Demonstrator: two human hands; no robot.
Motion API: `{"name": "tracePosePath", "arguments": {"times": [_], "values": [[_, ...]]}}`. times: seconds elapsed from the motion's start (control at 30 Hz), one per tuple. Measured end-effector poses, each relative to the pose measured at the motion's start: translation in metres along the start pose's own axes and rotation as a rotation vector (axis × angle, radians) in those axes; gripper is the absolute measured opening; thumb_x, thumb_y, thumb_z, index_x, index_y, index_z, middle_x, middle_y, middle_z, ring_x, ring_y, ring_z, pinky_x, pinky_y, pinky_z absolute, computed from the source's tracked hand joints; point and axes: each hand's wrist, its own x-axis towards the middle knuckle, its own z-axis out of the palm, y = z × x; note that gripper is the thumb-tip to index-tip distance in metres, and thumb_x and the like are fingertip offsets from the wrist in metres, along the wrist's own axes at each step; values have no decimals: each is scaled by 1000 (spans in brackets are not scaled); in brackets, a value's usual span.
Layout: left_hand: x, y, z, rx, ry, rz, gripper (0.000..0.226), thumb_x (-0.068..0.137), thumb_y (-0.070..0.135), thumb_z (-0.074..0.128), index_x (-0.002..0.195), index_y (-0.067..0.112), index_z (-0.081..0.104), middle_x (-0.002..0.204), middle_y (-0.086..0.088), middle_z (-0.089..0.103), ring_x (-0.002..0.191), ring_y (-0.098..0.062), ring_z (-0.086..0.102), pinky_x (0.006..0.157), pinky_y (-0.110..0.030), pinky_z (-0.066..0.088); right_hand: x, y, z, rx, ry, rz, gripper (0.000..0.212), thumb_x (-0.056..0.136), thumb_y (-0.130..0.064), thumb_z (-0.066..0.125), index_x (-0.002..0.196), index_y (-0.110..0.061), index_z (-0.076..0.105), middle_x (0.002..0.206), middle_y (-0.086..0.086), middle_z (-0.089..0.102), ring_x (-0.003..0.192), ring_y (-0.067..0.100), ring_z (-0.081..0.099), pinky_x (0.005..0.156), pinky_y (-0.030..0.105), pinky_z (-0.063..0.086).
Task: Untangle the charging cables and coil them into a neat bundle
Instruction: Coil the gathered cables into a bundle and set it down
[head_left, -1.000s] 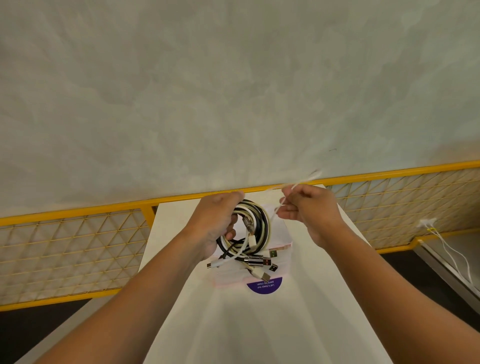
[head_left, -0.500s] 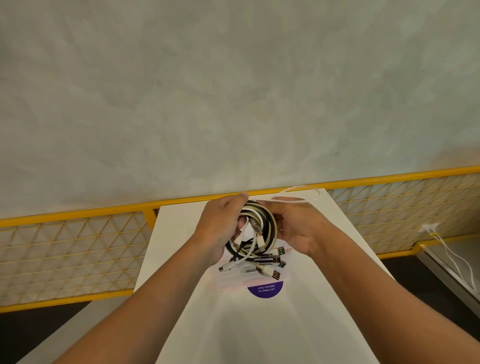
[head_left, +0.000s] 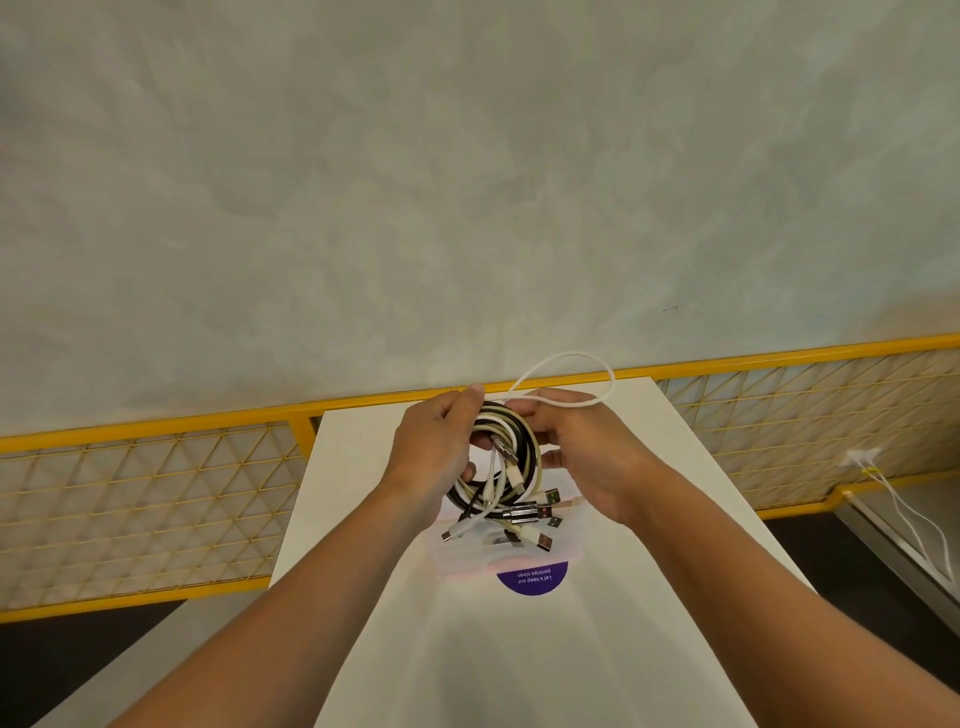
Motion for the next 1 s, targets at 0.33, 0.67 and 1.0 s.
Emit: {"name": "tracePosePath", "arguments": {"times": [0.33,0.67,1.0], "values": [[2,-7,2,11,49,-45,41,102,45,49,81,17,72,71,-1,74,47,-19,49,59,-32,45,-5,-6,7,-161,108,23,20,98,-25,57,97,-21,77,96,-7,76,94,15,67,75,28,45],[9,-19,5,9,236,-146,41,102,43,47,80,17,70,74,-4,72,52,-23,53,60,-31,45,-17,-7,7,-473,242,-166,17,83,-35,79,79,-22,68,69,-12,63,65,0,57,62,21,41],[11,-20,9,-14,259,-162,39,102,42,48,82,16,69,82,-5,71,67,-22,60,73,-40,56,-19,-5,33,-1085,114,-276,30,83,-51,74,97,-25,71,90,-5,71,84,15,62,72,28,51]]}}
